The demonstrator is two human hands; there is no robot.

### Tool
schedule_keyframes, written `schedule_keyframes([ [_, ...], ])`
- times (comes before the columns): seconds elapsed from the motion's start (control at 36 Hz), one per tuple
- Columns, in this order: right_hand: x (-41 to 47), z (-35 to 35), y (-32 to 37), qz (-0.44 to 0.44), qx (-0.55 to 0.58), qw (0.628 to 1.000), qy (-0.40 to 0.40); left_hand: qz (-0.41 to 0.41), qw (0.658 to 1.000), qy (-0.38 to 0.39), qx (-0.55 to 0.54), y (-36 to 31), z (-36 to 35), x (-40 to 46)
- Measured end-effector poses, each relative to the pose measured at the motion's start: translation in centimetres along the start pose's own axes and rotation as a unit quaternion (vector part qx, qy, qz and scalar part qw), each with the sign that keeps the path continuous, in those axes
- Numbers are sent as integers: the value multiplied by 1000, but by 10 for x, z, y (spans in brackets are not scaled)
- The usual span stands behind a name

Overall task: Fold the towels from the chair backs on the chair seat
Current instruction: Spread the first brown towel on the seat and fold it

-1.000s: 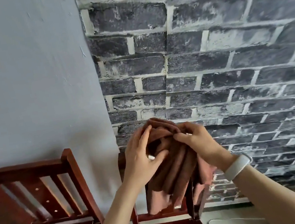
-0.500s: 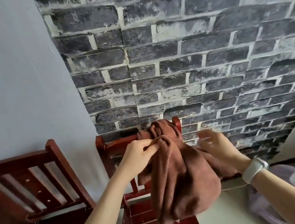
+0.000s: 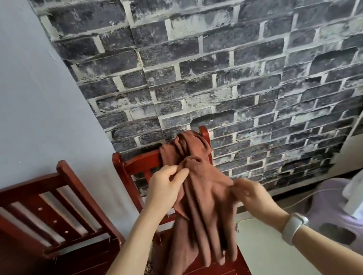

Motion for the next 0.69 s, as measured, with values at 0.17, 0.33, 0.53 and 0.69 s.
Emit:
schedule_keyframes([
  [0.17, 11, 17, 5, 31, -130, 990, -48, 57, 980, 20, 192, 44, 36, -12],
  [0.33, 6, 4, 29, 49, -185, 981, -32, 120, 992, -31, -11, 64, 38, -20],
  [0.53, 3, -20, 41, 41, -195, 978, 66, 256, 900, -54, -349, 69, 24, -19],
  [0.69, 4, -42, 18, 1, -105, 993, 52, 232, 929, -51, -283, 77, 28, -8],
])
Point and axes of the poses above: each hand's wrist, its own x-axis towards the middle knuckle, its own z-axis out of the back of the hand, y = z × x, the point moved 4 cm from there along x, towards the middle knuckle, and after that the axes turned 6 degrees about -x, right-handed, at the moved point
